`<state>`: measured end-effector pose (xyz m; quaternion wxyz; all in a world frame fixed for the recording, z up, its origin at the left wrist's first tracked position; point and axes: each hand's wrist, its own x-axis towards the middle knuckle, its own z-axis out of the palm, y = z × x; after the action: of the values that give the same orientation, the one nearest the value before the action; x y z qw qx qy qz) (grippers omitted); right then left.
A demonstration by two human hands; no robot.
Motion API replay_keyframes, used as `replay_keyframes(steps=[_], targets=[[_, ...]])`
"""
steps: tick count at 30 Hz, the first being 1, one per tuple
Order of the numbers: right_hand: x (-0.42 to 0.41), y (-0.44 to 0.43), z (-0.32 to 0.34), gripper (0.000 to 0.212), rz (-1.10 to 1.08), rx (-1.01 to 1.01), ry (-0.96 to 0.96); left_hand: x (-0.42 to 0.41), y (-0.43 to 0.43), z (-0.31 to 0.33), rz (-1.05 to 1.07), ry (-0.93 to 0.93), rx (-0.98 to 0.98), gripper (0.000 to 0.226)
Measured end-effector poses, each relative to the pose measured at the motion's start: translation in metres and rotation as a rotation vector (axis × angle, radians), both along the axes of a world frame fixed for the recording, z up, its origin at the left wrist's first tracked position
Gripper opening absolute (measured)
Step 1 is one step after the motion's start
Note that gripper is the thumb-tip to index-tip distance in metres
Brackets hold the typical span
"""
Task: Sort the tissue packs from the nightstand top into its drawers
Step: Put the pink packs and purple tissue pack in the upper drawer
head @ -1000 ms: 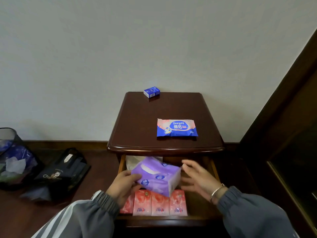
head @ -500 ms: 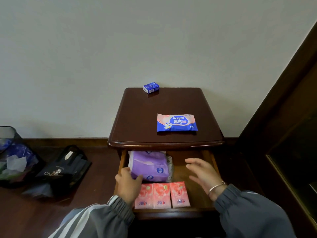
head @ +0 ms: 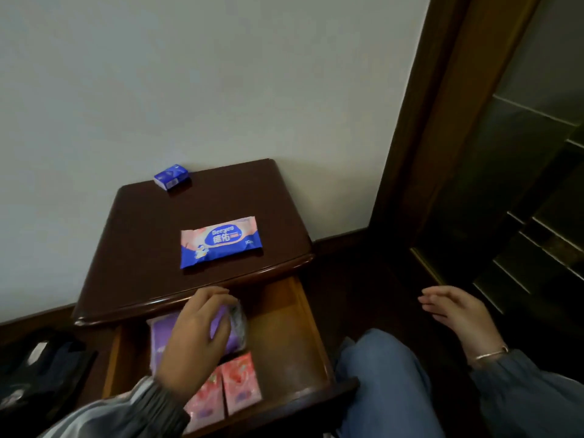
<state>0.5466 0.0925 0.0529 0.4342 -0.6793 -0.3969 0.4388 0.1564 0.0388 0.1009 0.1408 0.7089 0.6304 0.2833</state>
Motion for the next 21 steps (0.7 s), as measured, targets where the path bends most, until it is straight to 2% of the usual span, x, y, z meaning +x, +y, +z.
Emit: replay_keyframes(steps=[3,11,15,18,21], targets=[[0.027,0.012,-0.030,0.017,-0.041,-0.047,-0.015,0.029,0.045,0.009,-0.084,0.070,0.055,0.039],[0.047,0.084,-0.101,0.021,-0.015,-0.101,-0.026,0.073,0.187,0.010,-0.085,0.324,0.107,0.034],[0.025,0.142,-0.137,0.021,0.115,-0.071,-0.109,0.072,0.259,0.000,-0.011,0.447,-0.007,0.043],[-0.001,0.186,-0.176,0.014,0.275,-0.040,-0.250,0.070,0.309,-0.009,0.013,0.468,-0.071,0.051],[-0.031,0.229,-0.231,0.016,0.441,-0.004,-0.372,0.064,0.343,-0.025,-0.003,0.481,-0.107,0.054]])
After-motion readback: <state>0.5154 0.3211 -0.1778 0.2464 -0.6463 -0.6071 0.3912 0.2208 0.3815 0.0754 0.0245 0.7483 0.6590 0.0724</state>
